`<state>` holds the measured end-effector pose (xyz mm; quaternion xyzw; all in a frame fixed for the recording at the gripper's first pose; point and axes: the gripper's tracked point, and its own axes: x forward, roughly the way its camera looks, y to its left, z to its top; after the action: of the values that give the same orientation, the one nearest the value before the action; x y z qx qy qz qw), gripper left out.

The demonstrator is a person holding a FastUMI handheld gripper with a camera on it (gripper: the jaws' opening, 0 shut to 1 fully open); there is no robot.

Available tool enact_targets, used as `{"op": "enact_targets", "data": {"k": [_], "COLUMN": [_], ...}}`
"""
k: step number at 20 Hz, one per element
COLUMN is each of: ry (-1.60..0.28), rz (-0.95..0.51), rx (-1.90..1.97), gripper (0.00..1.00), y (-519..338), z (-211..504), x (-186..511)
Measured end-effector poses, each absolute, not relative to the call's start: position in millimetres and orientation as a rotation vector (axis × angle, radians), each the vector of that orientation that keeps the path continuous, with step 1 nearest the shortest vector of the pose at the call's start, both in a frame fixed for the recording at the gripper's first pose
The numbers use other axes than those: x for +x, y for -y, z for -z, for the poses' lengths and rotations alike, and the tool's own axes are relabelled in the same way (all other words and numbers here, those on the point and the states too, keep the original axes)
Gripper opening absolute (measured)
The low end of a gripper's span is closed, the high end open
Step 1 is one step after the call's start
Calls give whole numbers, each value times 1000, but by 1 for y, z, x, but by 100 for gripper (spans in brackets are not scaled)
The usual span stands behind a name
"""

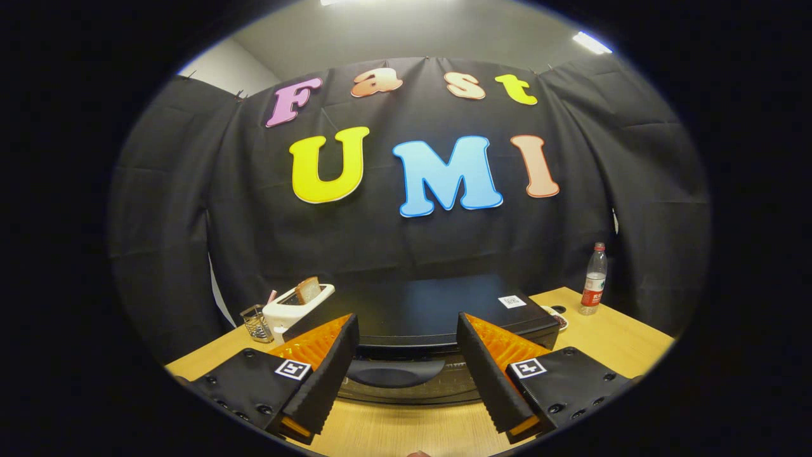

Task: Open the toaster oven, put the food inside, and close the toaster oven door.

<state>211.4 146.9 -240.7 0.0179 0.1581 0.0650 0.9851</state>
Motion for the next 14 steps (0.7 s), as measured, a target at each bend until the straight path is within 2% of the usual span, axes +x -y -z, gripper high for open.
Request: {"op": "enact_targets", "data": {"k": [6,14], "ry": [-392,-370], "rz": [-118,-90], "rx": [29,-52], "gripper": [98,98], "y": [-157,-162], "z": [276,285], "x": [222,213]}}
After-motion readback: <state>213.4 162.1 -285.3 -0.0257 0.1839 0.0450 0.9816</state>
